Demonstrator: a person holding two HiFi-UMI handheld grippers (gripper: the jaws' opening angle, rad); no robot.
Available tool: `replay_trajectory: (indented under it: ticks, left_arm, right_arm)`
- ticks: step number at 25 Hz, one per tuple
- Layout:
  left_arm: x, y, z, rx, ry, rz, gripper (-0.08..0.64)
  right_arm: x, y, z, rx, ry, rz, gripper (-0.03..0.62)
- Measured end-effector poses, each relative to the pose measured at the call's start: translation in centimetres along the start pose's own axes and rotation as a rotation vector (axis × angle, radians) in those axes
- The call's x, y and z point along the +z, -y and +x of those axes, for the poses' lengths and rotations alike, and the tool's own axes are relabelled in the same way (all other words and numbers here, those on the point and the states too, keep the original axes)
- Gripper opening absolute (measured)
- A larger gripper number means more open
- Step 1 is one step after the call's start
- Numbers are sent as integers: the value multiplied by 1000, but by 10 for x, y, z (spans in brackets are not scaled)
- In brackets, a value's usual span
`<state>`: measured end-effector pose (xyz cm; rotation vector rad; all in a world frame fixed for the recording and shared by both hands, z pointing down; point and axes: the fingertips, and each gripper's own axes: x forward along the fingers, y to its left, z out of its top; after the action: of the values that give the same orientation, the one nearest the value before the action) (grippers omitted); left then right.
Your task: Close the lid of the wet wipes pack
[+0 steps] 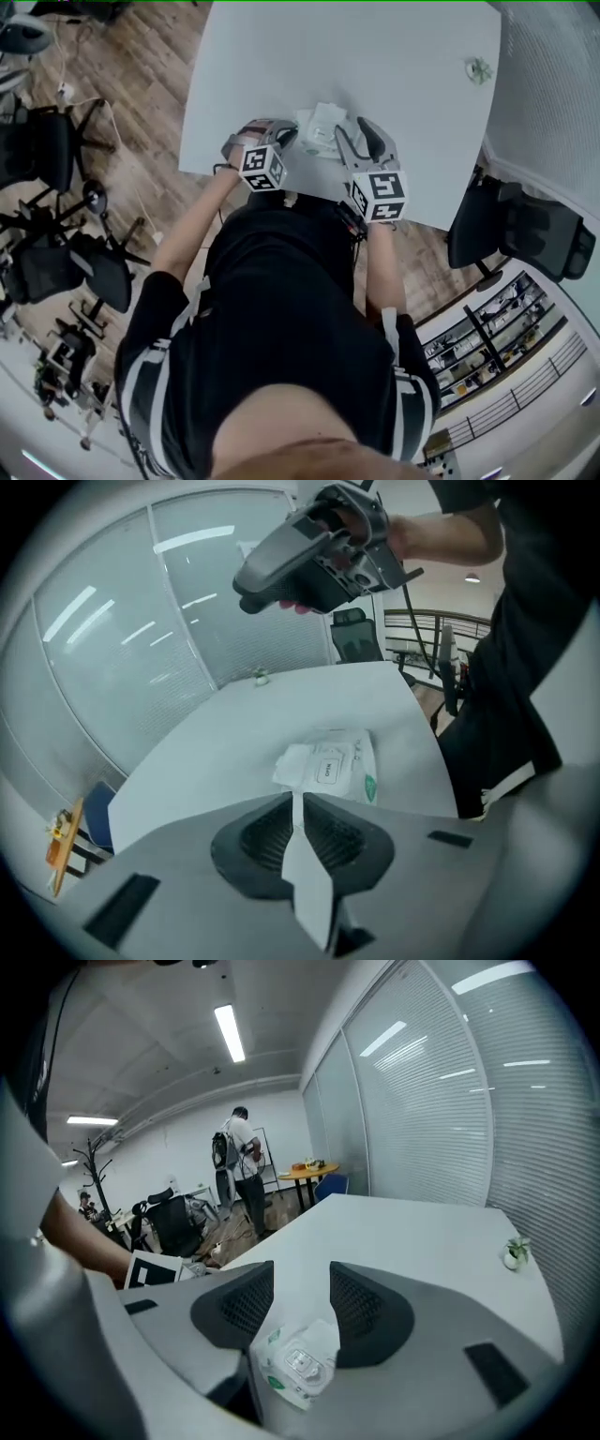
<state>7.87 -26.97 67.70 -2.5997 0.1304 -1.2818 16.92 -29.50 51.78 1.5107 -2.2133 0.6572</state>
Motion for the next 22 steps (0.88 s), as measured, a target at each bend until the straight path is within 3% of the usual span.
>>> replay_trajectory:
  ticks: [15, 22]
  left_arm:
    - [-41, 19, 87, -279, -206, -29, 77]
    - [-42, 17, 88, -284, -228, 4, 77]
  right_arm:
    - [-81, 38, 98, 211, -330, -100, 202]
    - [-127, 46, 137, 388, -544, -195, 202]
